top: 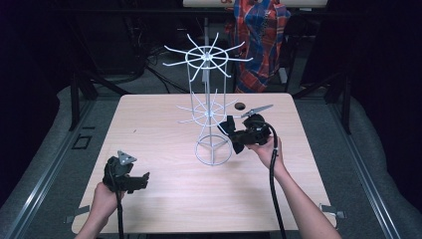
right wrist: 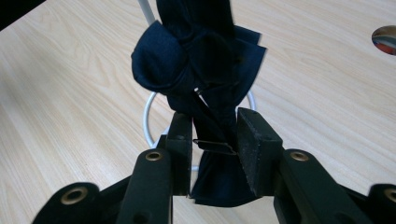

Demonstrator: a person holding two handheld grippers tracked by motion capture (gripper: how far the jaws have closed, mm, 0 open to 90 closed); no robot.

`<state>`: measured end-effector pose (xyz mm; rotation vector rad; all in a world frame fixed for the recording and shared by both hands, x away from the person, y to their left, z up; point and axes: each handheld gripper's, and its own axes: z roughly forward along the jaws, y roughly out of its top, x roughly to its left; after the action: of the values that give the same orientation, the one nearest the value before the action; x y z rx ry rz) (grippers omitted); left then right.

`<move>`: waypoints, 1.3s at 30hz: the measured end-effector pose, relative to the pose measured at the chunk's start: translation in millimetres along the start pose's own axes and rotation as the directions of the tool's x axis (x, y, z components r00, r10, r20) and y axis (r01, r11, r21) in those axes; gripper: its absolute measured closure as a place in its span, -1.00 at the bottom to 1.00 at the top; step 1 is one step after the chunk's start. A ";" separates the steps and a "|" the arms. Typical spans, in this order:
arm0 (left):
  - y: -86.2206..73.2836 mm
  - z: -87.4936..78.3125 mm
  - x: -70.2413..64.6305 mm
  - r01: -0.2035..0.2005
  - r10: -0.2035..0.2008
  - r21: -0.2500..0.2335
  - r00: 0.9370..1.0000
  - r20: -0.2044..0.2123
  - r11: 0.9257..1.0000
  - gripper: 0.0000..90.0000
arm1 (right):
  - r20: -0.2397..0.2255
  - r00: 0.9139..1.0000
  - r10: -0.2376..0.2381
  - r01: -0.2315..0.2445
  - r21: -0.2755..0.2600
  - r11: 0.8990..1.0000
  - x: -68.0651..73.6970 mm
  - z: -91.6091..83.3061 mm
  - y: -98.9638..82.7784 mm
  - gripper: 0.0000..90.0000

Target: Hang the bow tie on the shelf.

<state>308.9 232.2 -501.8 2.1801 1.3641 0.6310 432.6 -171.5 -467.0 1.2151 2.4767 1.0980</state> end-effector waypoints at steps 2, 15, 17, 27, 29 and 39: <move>0.0 -0.1 0.0 -0.001 0.001 -0.001 1.000 0.001 1.000 -0.65 | -0.004 1.000 0.000 0.000 0.004 1.000 0.2 0.5 -0.2 0.49; -0.1 -0.4 -0.6 0.002 -0.002 -0.008 1.000 0.000 1.000 -0.65 | 0.002 1.000 0.002 -0.002 0.012 1.000 0.8 -0.7 -1.1 0.26; 0.0 -0.6 -0.6 0.001 -0.001 -0.008 1.000 0.002 1.000 -0.65 | 0.008 1.000 0.006 -0.006 0.018 1.000 0.8 -0.8 -0.9 0.17; -0.3 -1.0 -0.5 0.004 -0.004 -0.005 1.000 0.004 1.000 -0.65 | 0.023 1.000 0.015 -0.015 0.031 0.999 -0.8 -9.9 -2.8 -0.12; -0.4 -0.8 -0.4 0.005 -0.005 -0.004 1.000 0.003 1.000 -0.65 | 0.037 0.999 0.015 -0.016 0.029 0.999 -0.1 -13.6 -4.4 -0.17; -0.3 -0.5 -0.4 0.006 -0.006 -0.001 1.000 -0.001 1.000 -0.65 | 0.072 0.996 -0.047 0.045 0.035 0.998 4.0 -42.7 -17.7 -0.40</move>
<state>308.2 232.0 -501.6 2.1737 1.3701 0.6302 400.3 -198.7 -447.9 1.1787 2.4656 0.9867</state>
